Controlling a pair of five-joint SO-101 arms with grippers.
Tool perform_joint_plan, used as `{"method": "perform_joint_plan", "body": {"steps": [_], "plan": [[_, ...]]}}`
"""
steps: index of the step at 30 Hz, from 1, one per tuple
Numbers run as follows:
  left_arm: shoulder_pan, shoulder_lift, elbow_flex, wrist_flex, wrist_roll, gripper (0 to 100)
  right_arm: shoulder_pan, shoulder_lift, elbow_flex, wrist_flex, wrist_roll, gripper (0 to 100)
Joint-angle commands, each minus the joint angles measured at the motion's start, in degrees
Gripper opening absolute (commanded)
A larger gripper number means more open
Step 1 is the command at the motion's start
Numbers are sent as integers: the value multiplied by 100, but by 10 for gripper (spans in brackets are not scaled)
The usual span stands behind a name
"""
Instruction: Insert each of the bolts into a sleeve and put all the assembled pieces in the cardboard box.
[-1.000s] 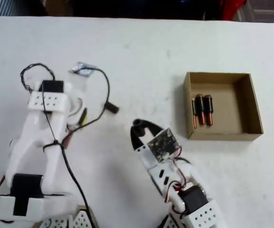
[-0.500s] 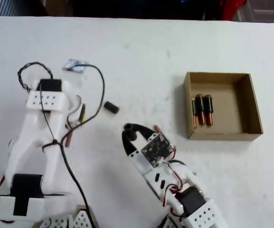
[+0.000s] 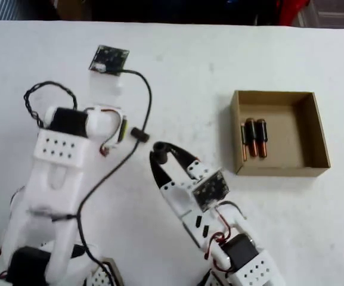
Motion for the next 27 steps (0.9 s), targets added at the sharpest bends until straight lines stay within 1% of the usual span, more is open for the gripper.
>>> {"method": "perform_joint_plan", "body": {"steps": [1, 3, 6, 9, 13, 15, 17, 21, 27], "plan": [[215, -576, -273, -316, 88, 20, 101, -57, 53, -163, -431, 17], [295, -769, -273, -431, 176, 20, 145, -57, 53, -145, -440, 17], [435, -1077, -273, -554, 677, 20, 110, -57, 53, -136, -440, 17], [690, -1376, -264, -519, 985, 21, 110, -57, 53, -127, -440, 17], [989, -1833, 9, -695, 1556, 22, 110, -57, 53, -127, -440, 17], [1007, -2105, 246, -985, 1758, 22, 110, -57, 53, -127, -440, 17], [998, -2431, 563, -1380, 1758, 22, 119, -57, 53, -127, -440, 17], [1059, -3187, 1495, -2435, 1758, 22, 127, -57, 53, -127, -440, 17], [1499, -4505, 3068, -3824, 1758, 22, 136, -57, 53, -31, -404, 17]]}}
